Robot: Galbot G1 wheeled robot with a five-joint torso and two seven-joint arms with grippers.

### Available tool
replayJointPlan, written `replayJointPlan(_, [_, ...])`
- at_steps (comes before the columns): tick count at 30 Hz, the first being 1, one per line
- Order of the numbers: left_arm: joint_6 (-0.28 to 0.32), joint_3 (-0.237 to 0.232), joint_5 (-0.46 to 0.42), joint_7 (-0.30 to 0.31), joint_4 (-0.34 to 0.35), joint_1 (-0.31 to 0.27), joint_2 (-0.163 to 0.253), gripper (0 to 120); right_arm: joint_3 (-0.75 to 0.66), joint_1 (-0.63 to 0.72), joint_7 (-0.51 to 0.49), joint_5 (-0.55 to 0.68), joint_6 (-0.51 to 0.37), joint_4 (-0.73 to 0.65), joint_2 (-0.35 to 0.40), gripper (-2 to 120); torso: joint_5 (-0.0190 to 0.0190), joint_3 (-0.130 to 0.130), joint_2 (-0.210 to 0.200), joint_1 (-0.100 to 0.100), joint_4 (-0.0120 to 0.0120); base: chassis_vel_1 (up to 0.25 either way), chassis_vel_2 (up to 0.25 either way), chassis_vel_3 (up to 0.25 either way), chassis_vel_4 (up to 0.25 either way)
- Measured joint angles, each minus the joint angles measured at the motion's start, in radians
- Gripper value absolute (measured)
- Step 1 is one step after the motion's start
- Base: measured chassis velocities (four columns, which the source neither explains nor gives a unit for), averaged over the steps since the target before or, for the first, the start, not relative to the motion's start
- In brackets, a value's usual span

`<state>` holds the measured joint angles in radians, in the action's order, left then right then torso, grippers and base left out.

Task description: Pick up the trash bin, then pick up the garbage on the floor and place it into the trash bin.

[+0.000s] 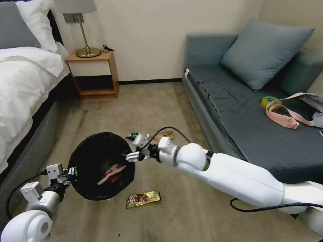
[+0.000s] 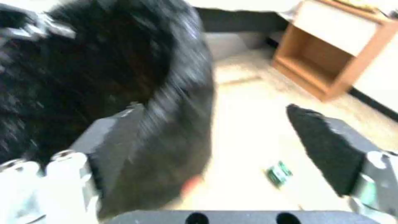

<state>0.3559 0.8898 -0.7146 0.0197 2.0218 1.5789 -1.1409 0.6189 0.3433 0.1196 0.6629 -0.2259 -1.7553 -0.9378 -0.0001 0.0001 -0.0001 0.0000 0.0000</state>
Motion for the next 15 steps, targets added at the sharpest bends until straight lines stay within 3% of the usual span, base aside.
replayJointPlan(2, [0.000,0.009,-0.016,0.002,0.000,0.000,0.008,1,-0.033,0.052,0.017,-0.018,0.003,0.005,0.027,99,0.0001,0.000,0.000,0.000,-0.0001,0.000,0.000,0.000,0.000])
replayJointPlan(9, [-0.001,0.016,-0.017,0.001,0.001,-0.003,0.015,1,-0.092,0.224,0.079,-0.149,0.031,0.058,0.070,100,0.0003,0.000,0.000,0.000,-0.0003,0.000,0.000,0.000,0.000])
replayJointPlan(15, [-0.006,0.019,-0.006,-0.003,0.004,0.003,-0.002,1,-0.073,0.301,0.112,-0.248,0.057,0.140,0.051,100,0.0003,0.000,0.000,0.000,-0.0002,0.000,0.000,0.000,0.000])
